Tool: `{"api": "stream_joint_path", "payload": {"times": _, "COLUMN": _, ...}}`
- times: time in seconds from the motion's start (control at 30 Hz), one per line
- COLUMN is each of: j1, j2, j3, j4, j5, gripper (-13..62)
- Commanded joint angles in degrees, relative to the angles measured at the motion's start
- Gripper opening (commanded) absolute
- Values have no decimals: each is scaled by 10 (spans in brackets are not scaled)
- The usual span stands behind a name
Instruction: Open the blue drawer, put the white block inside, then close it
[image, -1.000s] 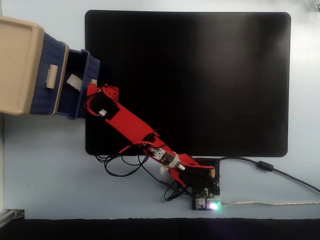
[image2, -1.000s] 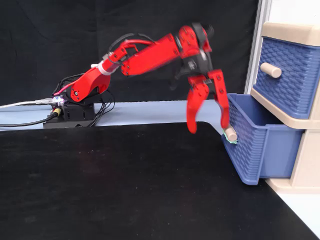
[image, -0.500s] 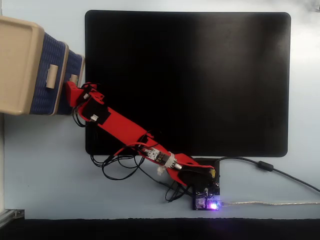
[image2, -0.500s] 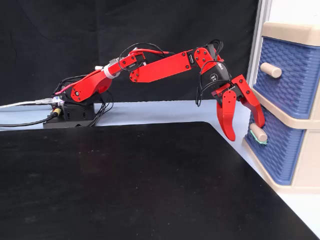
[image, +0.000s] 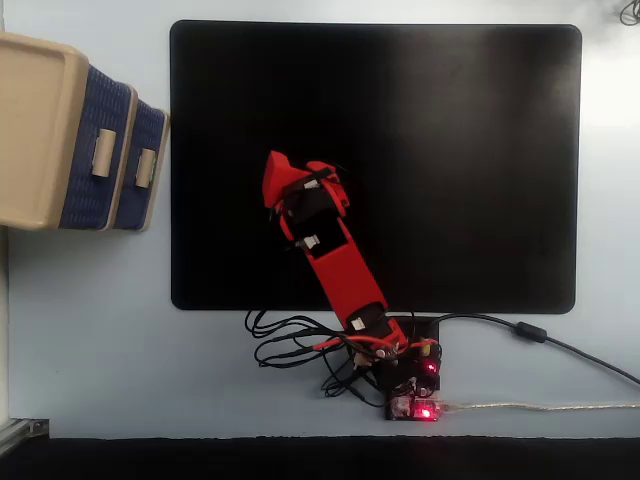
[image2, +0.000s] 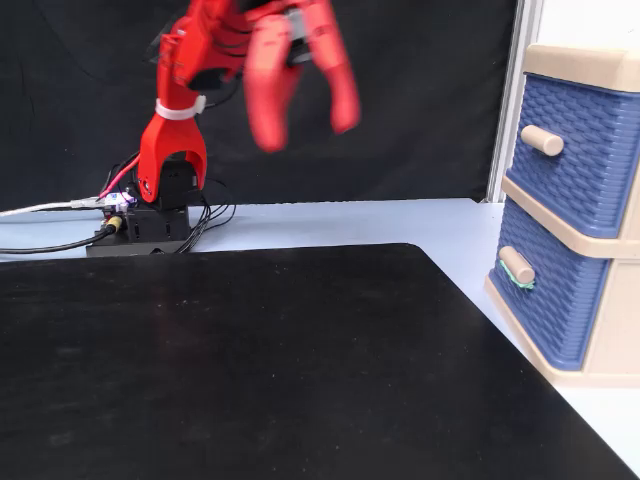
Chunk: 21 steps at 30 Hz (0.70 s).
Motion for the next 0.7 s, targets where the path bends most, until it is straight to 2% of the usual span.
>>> {"api": "stream_joint_path", "payload": {"times": 0.0, "j1": 46, "j2": 81, "j3": 81, "j4": 42, "j5": -115, "gripper": 339}}
{"api": "stream_joint_path", "payload": {"times": 0.2, "j1": 230, "j2": 274, "j3": 496, "j4": -40, "j5": -305, "gripper": 339}}
{"api": "stream_joint_path", "payload": {"times": 0.33, "j1": 379, "j2": 397, "j3": 794, "j4": -176, "j5": -475, "gripper": 340}}
{"api": "stream_joint_path", "payload": {"times": 0.43, "j1": 462, "j2": 473, "j3": 994, "j4": -283, "j5": -555, "gripper": 341}}
{"api": "stream_joint_path", "payload": {"times": 0.53, "j1": 502, "j2": 541, "j3": 1115, "j4": -340, "j5": -570, "gripper": 340}}
{"api": "stream_joint_path", "payload": {"times": 0.6, "j1": 516, "j2": 602, "j3": 1152, "j4": -332, "j5": -569, "gripper": 340}}
{"api": "stream_joint_path", "payload": {"times": 0.67, "j1": 520, "j2": 613, "j3": 1157, "j4": -297, "j5": -569, "gripper": 341}}
